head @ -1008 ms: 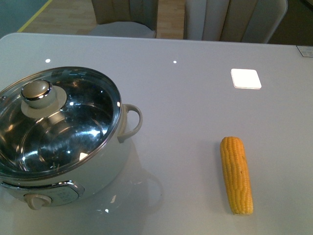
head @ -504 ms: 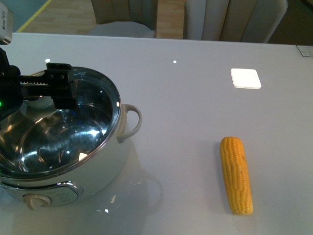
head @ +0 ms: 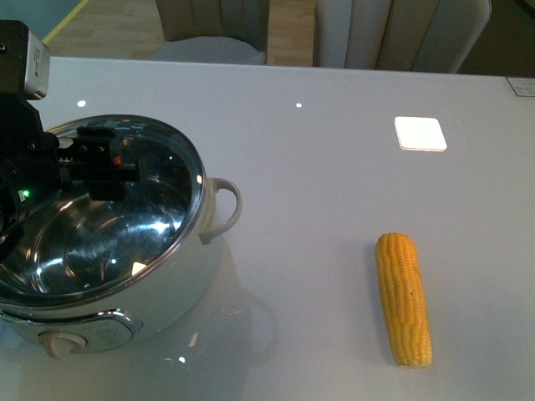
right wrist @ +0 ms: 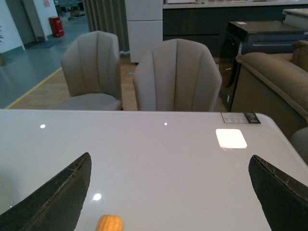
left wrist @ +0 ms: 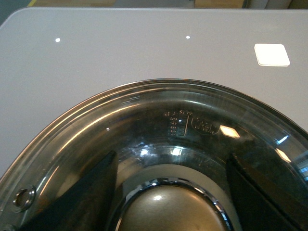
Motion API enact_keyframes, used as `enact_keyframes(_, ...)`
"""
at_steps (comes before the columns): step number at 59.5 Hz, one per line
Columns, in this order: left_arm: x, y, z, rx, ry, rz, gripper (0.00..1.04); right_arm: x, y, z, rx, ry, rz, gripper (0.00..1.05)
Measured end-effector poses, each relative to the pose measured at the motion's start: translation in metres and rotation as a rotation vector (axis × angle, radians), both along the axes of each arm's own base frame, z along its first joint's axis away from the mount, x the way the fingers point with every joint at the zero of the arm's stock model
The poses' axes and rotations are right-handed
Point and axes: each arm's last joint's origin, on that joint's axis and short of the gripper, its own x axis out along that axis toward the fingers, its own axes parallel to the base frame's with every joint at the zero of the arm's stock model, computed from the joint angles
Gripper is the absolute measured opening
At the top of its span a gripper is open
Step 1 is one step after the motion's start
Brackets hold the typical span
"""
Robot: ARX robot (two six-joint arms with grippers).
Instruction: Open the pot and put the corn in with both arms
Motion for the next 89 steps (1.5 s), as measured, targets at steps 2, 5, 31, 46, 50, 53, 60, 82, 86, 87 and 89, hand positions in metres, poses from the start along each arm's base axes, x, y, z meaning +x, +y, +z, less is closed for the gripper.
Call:
enact_keyframes(2, 0.000, 0.000, 0.000, -0.005, -0.001, 0.006, 0.53, 0.000, 0.000, 0.000, 0.000, 0.000, 0.000, 0.96)
enact_keyframes(5, 0.000, 0.000, 0.000, -0.007, -0.001, 0.015, 0.47, 0.000, 0.000, 0.000, 0.000, 0.000, 0.000, 0.96)
enact_keyframes(31, 0.001, 0.002, 0.007, 0.003, 0.009, 0.034, 0.42, 0.000, 0.000, 0.000, 0.000, 0.000, 0.000, 0.96)
enact_keyframes(46, 0.006, 0.022, 0.040, -0.010, -0.028, 0.094, 0.42, 0.000, 0.000, 0.000, 0.000, 0.000, 0.000, 0.96)
enact_keyframes(50, 0.009, 0.031, 0.056, -0.023, -0.073, 0.115, 0.42, 0.000, 0.000, 0.000, 0.000, 0.000, 0.000, 0.96)
enact_keyframes(53, 0.011, 0.039, 0.068, -0.035, -0.107, 0.128, 0.42, 0.000, 0.000, 0.000, 0.000, 0.000, 0.000, 0.96)
enact_keyframes(60, 0.014, 0.064, 0.092, -0.059, -0.164, 0.168, 0.42, 0.000, 0.000, 0.000, 0.000, 0.000, 0.000, 0.96)
enact_keyframes(82, 0.009, 0.202, 0.073, 0.027, -0.188, 0.541, 0.42, 0.000, 0.000, 0.000, 0.000, 0.000, 0.000, 0.96)
enact_keyframes(86, 0.002, 0.228, 0.060, 0.036, -0.160, 0.620, 0.42, 0.000, 0.000, 0.000, 0.000, 0.000, 0.000, 0.96)
enact_keyframes(87, 0.001, 0.232, 0.058, 0.036, -0.156, 0.631, 0.42, 0.000, 0.000, 0.000, 0.000, 0.000, 0.000, 0.96)
enact_keyframes(89, -0.002, 0.241, 0.052, 0.039, -0.145, 0.661, 0.42, 0.000, 0.000, 0.000, 0.000, 0.000, 0.000, 0.96)
